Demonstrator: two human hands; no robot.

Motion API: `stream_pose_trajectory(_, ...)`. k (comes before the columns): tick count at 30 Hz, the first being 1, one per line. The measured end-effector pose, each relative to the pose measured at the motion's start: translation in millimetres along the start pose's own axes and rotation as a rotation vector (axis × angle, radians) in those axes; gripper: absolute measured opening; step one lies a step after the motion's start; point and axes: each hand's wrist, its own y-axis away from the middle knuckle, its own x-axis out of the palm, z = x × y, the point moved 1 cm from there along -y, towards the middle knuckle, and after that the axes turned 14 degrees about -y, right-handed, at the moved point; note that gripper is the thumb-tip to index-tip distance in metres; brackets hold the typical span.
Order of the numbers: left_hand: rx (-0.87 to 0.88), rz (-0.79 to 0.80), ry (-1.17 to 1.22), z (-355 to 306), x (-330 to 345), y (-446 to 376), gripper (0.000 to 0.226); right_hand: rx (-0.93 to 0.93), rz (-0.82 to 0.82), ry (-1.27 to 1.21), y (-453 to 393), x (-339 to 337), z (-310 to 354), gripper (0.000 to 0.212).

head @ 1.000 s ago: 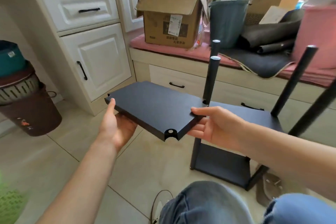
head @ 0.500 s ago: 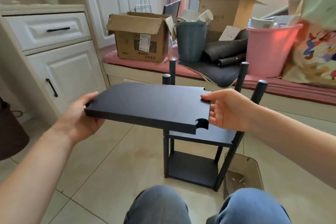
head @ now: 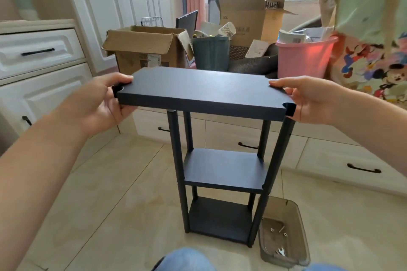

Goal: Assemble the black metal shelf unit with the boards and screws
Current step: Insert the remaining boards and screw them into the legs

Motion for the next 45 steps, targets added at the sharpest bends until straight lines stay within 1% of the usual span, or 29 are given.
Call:
stream_pose_trajectory(3, -0.015, 0.017, -0.043, -4.6, 18.0, -21.8, 0.038, -0.032, -0.061, 0.036, -14.2, -12.4, 12.1, 0.021)
stream_pose_trajectory(5, -0.031, 0.030, -0.075, -3.0, 27.7, -35.1, 0.036, -0.040, -0.098, 0.041, -23.1, -20.2, 17.9, 0.019)
stream_pose_trajectory(8, -0.040, -0.012, -0.164, 0.6, 40.1, -51.9, 0.034, -0.040, -0.139, 0.057, -35.6, -32.0, 26.1, 0.016)
stream_pose_trajectory(10, -0.033, -0.035, -0.262, 2.9, 45.8, -61.9, 0.030, -0.043, -0.172, 0.077, -42.4, -39.2, 31.7, 0.018)
stream_pose_trajectory(13, -0.005, -0.011, -0.343, 5.5, 50.1, -75.3, 0.027, -0.048, -0.203, 0.110, -52.2, -48.6, 38.1, 0.023)
stream_pose_trajectory(15, 0.011, 0.005, -0.343, 9.8, 49.5, -82.4, 0.026, -0.026, -0.209, 0.137, -58.6, -52.9, 38.4, 0.023)
stream_pose_trajectory(17, 0.020, 0.010, -0.327, 15.2, 45.5, -88.0, 0.025, 0.003, -0.208, 0.150, -65.2, -54.5, 35.9, 0.019)
stream_pose_trajectory(22, 0.022, 0.039, -0.329, 30.3, 30.8, -97.6, 0.029, 0.044, -0.185, 0.161, -79.6, -57.4, 25.2, 0.015)
stream_pose_trajectory(30, 0.029, 0.053, -0.346, 42.9, 28.9, -108.8, 0.022, 0.054, -0.201, 0.160, -92.8, -62.0, 23.3, 0.013)
stream_pose_trajectory(35, -0.015, 0.066, -0.334, 49.3, 30.0, -115.0, 0.026, 0.057, -0.204, 0.168, -99.1, -64.3, 24.1, 0.015)
stream_pose_trajectory(39, 0.000, 0.074, -0.287, 52.3, 27.1, -116.6, 0.030, 0.038, -0.195, 0.179, -104.1, -63.7, 20.5, 0.014)
stream_pose_trajectory(45, 0.000, 0.071, -0.282, 55.4, 29.6, -117.6, 0.028, 0.032, -0.187, 0.174, -109.8, -63.1, 21.4, 0.015)
